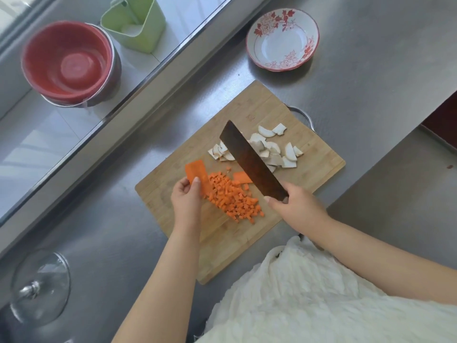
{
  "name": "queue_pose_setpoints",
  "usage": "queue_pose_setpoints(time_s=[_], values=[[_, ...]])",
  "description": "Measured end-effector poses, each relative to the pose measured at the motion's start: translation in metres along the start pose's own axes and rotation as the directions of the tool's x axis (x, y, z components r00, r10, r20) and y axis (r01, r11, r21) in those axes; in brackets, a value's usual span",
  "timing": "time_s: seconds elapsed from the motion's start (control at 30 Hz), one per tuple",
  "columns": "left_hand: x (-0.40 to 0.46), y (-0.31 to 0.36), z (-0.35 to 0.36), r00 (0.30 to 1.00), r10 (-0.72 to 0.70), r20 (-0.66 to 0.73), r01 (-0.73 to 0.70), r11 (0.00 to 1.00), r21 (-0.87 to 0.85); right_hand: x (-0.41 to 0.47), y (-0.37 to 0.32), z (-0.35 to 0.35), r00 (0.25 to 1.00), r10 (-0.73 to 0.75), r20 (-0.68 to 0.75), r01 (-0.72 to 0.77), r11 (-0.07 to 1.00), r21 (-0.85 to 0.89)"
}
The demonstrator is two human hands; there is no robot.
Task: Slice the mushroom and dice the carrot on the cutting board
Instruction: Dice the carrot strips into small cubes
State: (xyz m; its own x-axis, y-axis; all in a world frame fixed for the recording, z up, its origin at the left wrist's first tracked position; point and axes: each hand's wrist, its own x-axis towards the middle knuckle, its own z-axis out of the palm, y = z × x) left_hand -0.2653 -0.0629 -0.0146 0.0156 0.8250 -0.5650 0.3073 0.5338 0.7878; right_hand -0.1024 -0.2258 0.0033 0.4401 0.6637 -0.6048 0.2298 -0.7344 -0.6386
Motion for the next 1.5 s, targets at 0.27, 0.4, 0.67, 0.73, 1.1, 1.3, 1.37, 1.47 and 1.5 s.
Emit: queue_pose_setpoints(time_s=[0.27,0.4,0.67,0.73,1.1,1.3,1.37,1.47,1.5], values=[[-0.011,-0.030,-0.052,0.866,0.335,-0.371,-0.294,0.941,0.165,-0.002,-0.005,0.039,0.938,0.012,0.346,0.083,0.962,-0.258],[-0.003,-0.051,-0.068,0.752,0.649,-0.119,-0.527,0.699,0.483,-0.001,-0.004,0.046,0.906,0.039,0.422,0.134,0.918,-0.373],[0.004,-0.086,-0.086,0.576,0.772,0.271,-0.683,0.271,0.678,0.009,-0.002,0.038,0.945,0.107,0.309,0.003,0.942,-0.335],[0.006,-0.095,-0.086,0.503,0.768,0.396,-0.765,0.183,0.618,0.011,-0.003,0.036,0.953,0.103,0.284,0.008,0.931,-0.366],[-0.008,-0.138,-0.070,0.589,0.593,0.549,-0.725,0.087,0.684,0.005,-0.015,0.056,0.950,-0.156,0.270,0.289,0.763,-0.578],[-0.006,-0.128,-0.059,0.602,0.605,0.521,-0.730,0.153,0.666,-0.007,-0.016,0.074,0.950,-0.154,0.271,0.292,0.744,-0.602],[-0.002,-0.126,-0.058,0.639,0.638,0.431,-0.699,0.246,0.672,-0.012,-0.014,0.078,0.955,-0.160,0.251,0.283,0.750,-0.598],[0.004,-0.115,-0.058,0.866,0.500,0.000,-0.368,0.638,0.676,-0.014,-0.011,0.079,0.958,-0.196,0.209,0.283,0.757,-0.589],[0.008,-0.108,-0.059,0.909,0.397,-0.125,-0.224,0.719,0.658,-0.014,-0.010,0.078,0.960,-0.197,0.198,0.277,0.765,-0.582]])
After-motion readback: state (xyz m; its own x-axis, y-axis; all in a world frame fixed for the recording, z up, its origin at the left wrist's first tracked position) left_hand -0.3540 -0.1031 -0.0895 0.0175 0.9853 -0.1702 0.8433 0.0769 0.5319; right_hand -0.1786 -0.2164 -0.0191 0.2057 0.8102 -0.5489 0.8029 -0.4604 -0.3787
